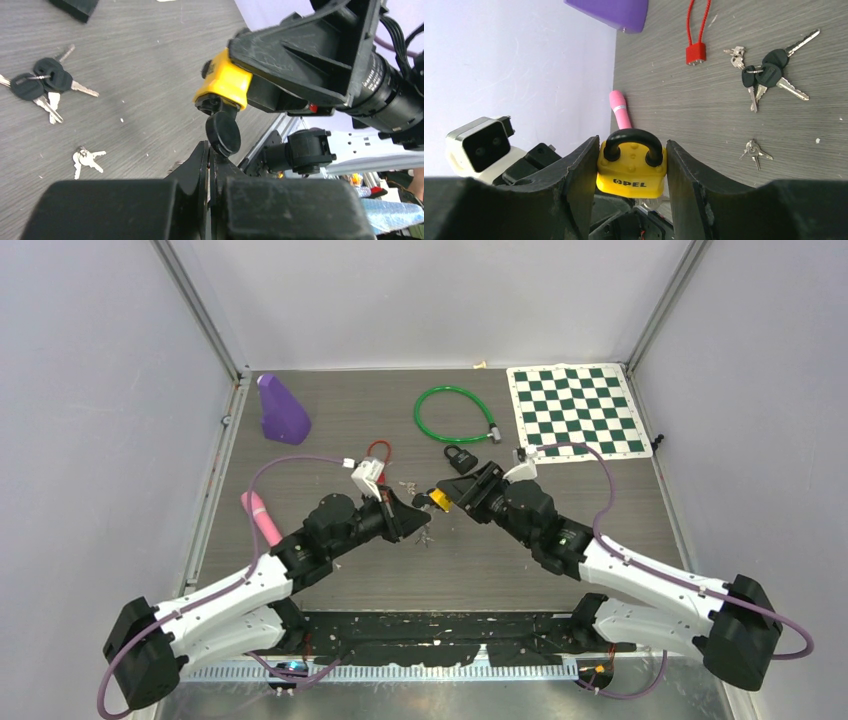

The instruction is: Unlock with the key

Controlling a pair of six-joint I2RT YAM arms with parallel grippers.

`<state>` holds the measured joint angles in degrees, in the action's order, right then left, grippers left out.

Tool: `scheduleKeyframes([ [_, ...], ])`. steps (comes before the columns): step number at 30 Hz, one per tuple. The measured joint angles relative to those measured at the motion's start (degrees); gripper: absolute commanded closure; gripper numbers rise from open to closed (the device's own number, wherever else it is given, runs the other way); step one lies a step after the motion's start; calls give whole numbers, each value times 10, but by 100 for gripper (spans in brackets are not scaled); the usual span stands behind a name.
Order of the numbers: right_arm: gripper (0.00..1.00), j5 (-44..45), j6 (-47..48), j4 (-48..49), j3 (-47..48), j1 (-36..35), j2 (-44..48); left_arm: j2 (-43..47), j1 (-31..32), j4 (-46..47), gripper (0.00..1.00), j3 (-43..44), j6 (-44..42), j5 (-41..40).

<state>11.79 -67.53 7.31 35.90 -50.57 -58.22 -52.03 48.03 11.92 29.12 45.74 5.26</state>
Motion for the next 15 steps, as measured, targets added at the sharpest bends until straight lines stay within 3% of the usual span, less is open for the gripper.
scheduleKeyframes([
  [8,95,72,6,17,-9,-39,31,21,0,15,100,-1,-15,-32],
  [15,95,83,14,51,-8,-48,-25,5,-14,-10,100,5,-83,-16],
])
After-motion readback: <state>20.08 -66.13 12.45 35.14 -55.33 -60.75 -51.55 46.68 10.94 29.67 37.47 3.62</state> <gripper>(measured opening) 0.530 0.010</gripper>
